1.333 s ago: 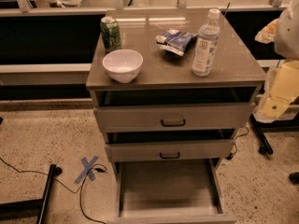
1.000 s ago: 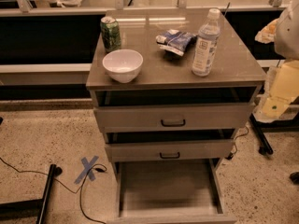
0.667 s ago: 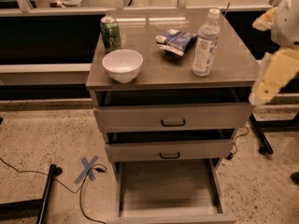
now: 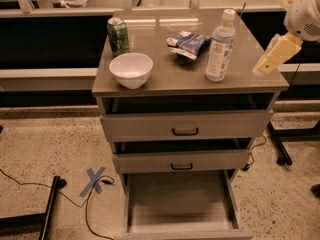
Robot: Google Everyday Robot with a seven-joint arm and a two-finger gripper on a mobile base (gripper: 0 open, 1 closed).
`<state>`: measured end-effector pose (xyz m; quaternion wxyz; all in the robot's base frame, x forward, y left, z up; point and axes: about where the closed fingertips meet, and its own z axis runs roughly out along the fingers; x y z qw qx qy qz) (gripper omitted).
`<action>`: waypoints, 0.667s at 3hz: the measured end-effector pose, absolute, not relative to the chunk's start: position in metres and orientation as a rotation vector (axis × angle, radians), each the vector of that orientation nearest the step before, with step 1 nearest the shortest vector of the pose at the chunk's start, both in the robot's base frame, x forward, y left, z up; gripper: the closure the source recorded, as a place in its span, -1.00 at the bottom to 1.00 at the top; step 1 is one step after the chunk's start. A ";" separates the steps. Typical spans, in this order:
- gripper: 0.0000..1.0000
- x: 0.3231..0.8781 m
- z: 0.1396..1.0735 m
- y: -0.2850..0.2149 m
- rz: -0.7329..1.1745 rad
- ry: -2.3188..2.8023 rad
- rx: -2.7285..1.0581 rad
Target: Place blue plastic bottle into bottom drawer
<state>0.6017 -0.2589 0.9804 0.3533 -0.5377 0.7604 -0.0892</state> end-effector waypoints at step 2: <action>-1.00 0.686 0.949 -0.256 0.178 1.874 -1.042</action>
Offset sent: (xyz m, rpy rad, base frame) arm 0.1224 0.0014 -0.0447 0.7250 -0.0012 -0.0694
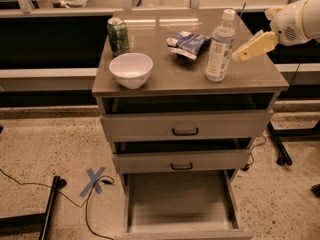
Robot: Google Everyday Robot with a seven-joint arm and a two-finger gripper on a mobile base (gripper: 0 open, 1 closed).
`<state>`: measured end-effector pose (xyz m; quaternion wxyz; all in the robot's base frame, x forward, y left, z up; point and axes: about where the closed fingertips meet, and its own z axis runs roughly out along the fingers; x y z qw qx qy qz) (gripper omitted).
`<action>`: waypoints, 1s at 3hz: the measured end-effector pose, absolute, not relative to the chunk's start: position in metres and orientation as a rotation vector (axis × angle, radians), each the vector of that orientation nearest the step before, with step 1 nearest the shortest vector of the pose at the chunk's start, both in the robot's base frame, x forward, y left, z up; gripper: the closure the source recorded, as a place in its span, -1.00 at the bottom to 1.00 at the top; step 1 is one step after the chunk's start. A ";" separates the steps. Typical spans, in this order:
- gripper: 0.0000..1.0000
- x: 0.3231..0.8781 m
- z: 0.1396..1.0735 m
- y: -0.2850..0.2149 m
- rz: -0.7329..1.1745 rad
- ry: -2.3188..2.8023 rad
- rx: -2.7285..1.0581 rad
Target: Place blue plastic bottle into bottom drawer
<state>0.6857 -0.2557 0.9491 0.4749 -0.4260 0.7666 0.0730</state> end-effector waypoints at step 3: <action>-0.69 0.694 0.892 -0.189 0.618 1.886 -1.008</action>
Offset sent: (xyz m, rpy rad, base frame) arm 0.0074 0.0567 -0.0698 0.2947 0.2420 0.0837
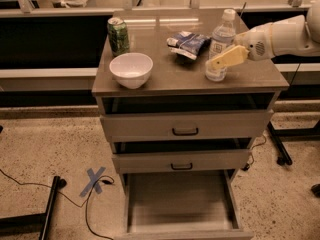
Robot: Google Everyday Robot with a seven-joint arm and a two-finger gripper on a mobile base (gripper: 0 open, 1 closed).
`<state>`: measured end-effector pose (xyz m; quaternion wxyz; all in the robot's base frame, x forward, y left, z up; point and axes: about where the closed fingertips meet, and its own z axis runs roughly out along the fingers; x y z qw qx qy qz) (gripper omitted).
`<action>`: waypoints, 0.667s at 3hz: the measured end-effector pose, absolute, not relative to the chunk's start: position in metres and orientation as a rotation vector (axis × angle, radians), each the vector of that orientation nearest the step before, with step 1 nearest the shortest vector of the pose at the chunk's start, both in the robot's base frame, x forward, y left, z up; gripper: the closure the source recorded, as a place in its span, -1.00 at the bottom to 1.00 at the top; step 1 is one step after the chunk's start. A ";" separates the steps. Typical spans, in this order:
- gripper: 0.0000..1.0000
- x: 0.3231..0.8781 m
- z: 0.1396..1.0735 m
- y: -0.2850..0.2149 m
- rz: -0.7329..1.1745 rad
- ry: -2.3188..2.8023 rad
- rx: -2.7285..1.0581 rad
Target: Place blue plastic bottle into bottom drawer
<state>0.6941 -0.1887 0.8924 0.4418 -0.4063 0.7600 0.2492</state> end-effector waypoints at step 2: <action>0.39 0.683 0.911 -0.153 0.775 1.725 -1.146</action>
Offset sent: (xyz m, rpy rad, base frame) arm -0.0156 0.0432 0.0248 0.1003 -0.0551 0.2476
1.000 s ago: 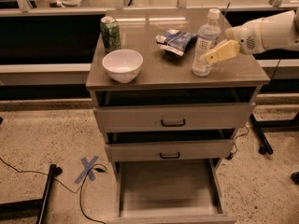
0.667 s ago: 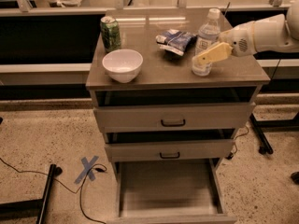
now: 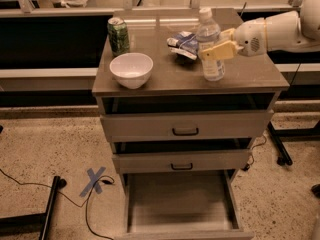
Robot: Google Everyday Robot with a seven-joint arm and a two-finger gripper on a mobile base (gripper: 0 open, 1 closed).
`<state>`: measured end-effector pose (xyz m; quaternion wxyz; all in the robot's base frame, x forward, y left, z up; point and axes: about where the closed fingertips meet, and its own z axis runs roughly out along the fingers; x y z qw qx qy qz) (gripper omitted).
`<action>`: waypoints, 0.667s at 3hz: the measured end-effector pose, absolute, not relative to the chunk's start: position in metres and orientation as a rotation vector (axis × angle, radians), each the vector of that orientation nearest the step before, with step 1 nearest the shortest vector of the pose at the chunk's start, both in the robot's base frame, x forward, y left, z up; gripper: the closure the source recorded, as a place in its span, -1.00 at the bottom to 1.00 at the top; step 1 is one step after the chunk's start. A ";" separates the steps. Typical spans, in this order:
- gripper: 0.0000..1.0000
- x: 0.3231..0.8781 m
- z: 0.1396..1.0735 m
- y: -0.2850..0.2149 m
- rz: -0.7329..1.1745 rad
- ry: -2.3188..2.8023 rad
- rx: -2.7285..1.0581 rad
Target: Place blue plastic bottle into bottom drawer
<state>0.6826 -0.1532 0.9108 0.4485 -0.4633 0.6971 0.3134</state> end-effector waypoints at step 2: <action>1.00 0.632 0.971 -0.195 0.718 1.439 -1.216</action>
Offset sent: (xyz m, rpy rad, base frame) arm -0.1334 -0.1257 0.0879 0.0890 -0.4495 0.0998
